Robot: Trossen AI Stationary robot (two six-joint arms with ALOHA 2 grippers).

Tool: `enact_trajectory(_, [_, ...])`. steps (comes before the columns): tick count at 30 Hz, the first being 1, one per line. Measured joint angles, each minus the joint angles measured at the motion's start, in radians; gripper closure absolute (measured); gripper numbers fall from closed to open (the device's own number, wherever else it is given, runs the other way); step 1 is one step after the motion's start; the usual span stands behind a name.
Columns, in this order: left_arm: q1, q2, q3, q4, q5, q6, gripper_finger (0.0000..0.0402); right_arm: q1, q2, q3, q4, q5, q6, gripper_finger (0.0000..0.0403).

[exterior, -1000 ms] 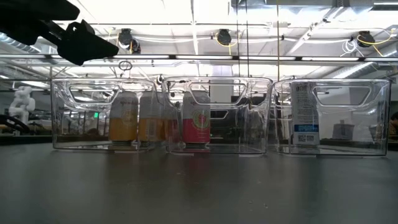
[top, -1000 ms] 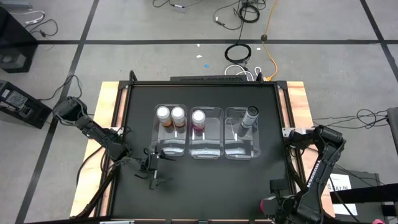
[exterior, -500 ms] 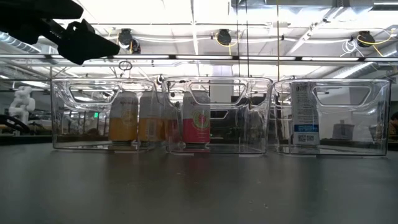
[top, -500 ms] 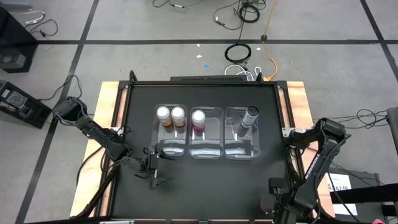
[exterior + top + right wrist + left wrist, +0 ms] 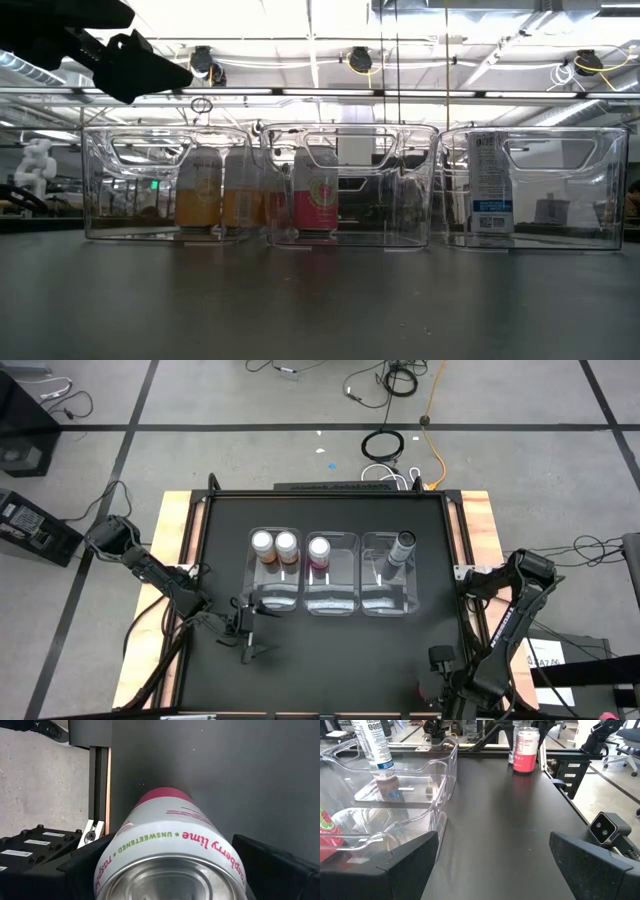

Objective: Sort soda cans
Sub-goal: Put the right pink-white soda can into the center transparent bin

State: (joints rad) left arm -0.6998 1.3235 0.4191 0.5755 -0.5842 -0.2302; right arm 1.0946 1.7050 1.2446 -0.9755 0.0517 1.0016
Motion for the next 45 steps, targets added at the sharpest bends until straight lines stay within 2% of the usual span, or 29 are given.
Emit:
enact_trajectory(7, [0.000,0.000,0.000,0.000,0.000,0.000,0.0011,-0.013,0.000,0.000,0.039,-0.007,0.003,0.0033])
enact_trajectory(14, [0.000,0.000,0.000,0.000,0.000,0.000,0.0011,-0.038,0.000,0.000,0.064,-0.032,0.004,0.0113])
enact_trajectory(16, [0.000,0.000,0.000,0.000,0.000,0.000,0.0011,-0.040,0.000,0.000,0.064,-0.031,0.004,0.0126])
enact_trajectory(33, [0.000,0.000,0.000,0.018,0.002,0.000,0.0011,-0.054,0.000,0.000,0.065,-0.043,0.018,0.0110])
enact_trajectory(45, [0.000,0.000,0.000,0.017,0.007,0.000,0.0011,-0.147,0.001,0.016,0.049,-0.052,0.001,0.0113])
